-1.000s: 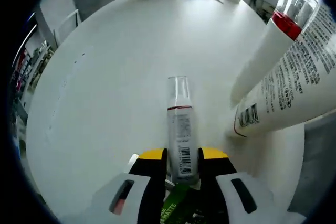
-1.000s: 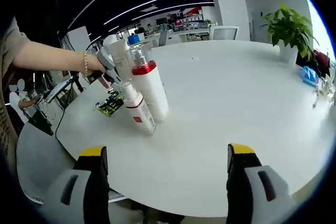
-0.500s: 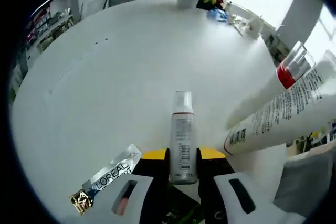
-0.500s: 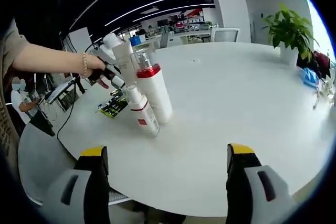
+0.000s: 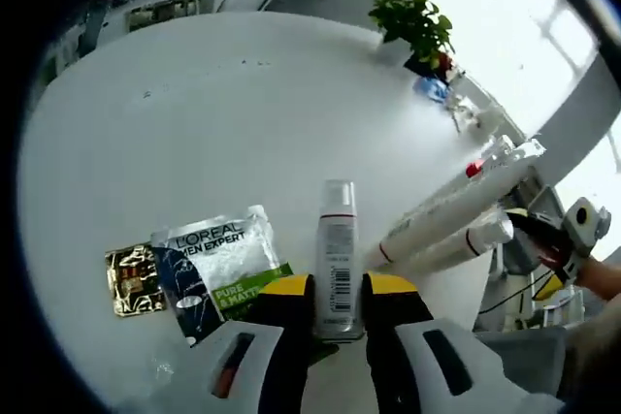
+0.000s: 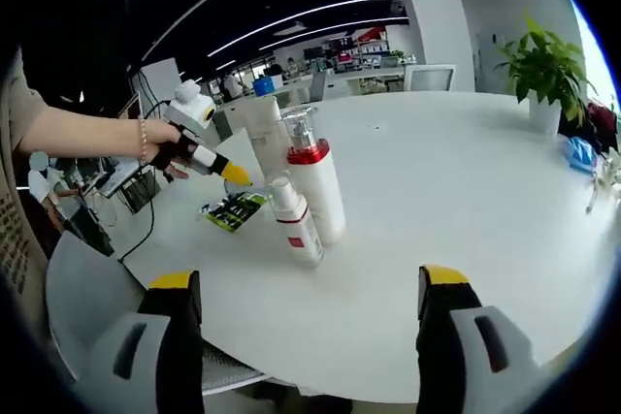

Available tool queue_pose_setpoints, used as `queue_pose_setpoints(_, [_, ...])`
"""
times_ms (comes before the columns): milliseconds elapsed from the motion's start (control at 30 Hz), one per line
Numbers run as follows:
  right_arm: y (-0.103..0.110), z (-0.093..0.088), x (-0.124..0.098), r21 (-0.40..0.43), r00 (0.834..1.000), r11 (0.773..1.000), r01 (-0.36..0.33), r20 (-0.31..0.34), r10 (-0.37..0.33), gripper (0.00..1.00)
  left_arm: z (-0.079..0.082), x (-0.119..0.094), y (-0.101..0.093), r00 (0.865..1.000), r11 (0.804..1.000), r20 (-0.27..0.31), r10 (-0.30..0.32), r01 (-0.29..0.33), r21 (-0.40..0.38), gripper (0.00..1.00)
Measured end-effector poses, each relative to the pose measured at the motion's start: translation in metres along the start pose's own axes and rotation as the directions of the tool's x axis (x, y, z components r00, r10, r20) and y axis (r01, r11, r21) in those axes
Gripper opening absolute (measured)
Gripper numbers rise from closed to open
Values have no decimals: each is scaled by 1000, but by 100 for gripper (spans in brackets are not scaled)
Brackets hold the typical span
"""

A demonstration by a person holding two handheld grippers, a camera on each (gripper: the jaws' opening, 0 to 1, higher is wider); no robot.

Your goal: Arrange the skincare products in the storage area until every visible bottle or jar stands upright without overlapping.

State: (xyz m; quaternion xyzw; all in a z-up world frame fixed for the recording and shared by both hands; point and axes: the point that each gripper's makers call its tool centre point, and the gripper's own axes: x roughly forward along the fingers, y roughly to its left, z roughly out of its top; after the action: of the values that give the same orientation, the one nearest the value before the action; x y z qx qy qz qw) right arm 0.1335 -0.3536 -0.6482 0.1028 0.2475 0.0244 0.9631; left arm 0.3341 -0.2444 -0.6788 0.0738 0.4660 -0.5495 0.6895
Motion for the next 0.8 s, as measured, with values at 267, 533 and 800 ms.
queue_pose_setpoints(267, [26, 15, -1, 3, 996, 997, -79, 46, 79, 86, -19, -42, -23, 987, 989, 146, -65, 83, -126, 16])
queue_pose_setpoints(533, [63, 37, 3, 33, 975, 978, -204, 96, 200, 80, -20, -73, -60, 943, 961, 288, -167, 221, -165, 16])
queue_pose_setpoints(800, [111, 77, 0, 200, 901, 889, -412, 235, 365, 76, -27, -105, -106, 865, 921, 398, -307, 375, -105, 16])
